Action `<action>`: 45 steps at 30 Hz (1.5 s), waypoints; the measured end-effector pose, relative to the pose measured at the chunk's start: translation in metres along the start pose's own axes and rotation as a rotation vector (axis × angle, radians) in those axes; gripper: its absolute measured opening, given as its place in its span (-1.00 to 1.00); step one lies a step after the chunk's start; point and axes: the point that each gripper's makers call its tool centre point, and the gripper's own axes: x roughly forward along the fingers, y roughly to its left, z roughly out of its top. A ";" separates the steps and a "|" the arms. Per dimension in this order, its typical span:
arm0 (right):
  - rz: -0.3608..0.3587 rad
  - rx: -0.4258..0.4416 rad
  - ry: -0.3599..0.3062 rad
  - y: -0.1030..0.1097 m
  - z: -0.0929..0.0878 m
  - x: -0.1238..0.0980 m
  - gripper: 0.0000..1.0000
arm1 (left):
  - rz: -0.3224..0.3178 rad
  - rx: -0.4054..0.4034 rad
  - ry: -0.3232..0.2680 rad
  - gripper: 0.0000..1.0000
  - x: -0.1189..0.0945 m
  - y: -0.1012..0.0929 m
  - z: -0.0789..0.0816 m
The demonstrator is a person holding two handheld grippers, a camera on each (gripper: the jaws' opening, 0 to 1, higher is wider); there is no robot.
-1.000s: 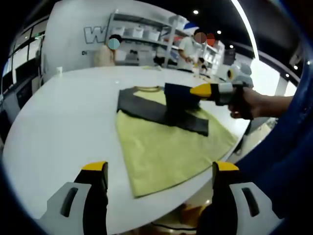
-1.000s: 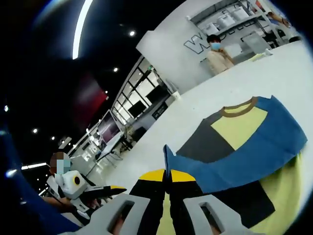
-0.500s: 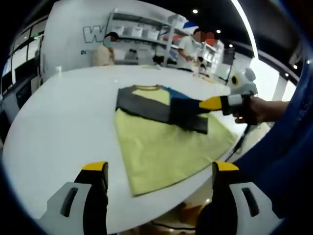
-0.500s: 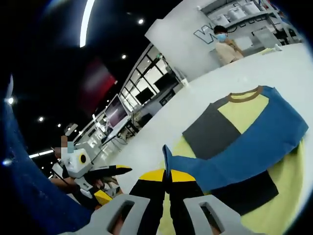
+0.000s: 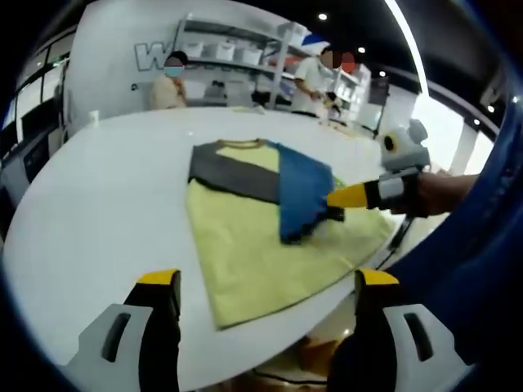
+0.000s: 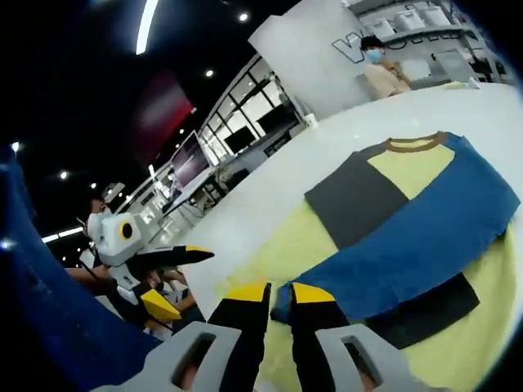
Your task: Fold the garment on the visible template until the final outline fits inside the template.
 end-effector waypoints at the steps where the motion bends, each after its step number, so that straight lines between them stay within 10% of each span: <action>1: 0.011 -0.034 0.008 0.006 -0.004 0.000 -0.72 | -0.001 0.000 0.001 0.70 0.001 0.000 -0.001; 9: -0.007 -0.076 -0.026 0.017 -0.013 -0.020 -0.58 | -0.017 -0.001 0.022 0.70 0.004 -0.007 -0.007; 45: -0.459 0.087 -0.132 -0.085 -0.064 -0.178 -0.28 | -0.049 -0.081 0.055 0.51 0.007 0.021 -0.024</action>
